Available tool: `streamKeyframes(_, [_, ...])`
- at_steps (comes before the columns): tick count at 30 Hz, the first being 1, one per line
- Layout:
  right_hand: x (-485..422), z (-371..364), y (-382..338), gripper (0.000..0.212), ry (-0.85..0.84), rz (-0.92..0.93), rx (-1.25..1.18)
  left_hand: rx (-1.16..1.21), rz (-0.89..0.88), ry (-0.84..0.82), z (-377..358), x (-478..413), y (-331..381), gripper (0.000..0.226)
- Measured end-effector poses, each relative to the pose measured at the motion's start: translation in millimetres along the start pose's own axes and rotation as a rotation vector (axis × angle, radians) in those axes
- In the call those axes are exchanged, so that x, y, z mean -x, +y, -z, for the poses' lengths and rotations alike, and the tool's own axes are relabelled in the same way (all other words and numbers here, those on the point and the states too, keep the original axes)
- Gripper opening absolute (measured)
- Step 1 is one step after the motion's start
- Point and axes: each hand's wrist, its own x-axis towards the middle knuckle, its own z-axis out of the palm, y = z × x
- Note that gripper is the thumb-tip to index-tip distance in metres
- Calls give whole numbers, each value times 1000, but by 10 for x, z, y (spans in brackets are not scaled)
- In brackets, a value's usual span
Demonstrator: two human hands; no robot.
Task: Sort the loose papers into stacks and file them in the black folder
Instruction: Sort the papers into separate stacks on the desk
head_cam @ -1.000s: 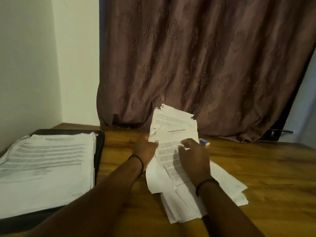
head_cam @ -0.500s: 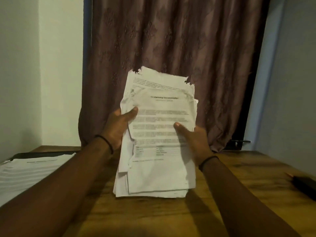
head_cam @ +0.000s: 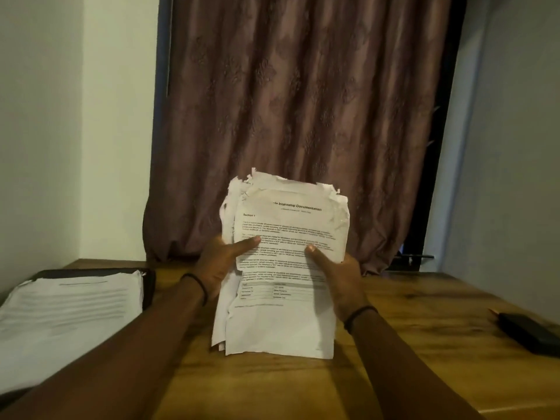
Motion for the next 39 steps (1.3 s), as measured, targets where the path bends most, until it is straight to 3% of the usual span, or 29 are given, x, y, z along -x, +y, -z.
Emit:
streamKeyframes(4, [-151, -191, -163, 34, 24, 36, -49, 69, -37, 32, -92, -119, 152, 35])
streamKeyframes(8, [-228, -211, -235, 40, 7, 62, -86, 146, -31, 14, -37, -162, 263, 33])
streamKeyframes(13, [69, -86, 366, 34, 27, -38, -55, 146, 80, -40, 203, 46, -333, 38])
streamKeyframes(16, [121, -120, 538, 34, 64, -100, -71, 105, 117, -38, 231, 155, -594, 64])
streamKeyframes(25, [-133, -89, 527, 25, 92, 14, 27, 207, 84, 38, 179, -258, -215, 34])
streamKeyframes(29, [-238, 57, 540, 26, 56, -5, 64, 202, 122, 43, 213, -579, 2, 50])
streamKeyframes(33, [-431, 271, 236, 12, -7, 8, 491, 97, 328, 21, 264, -711, 46, 31])
streamKeyframes(36, [-601, 331, 192, 22, -10, -36, 960, 49, 497, 9, 327, -607, -229, 31])
streamKeyframes(39, [-605, 134, 357, 17, 136, 58, 1287, 88, 538, 105, 358, -517, -613, 32])
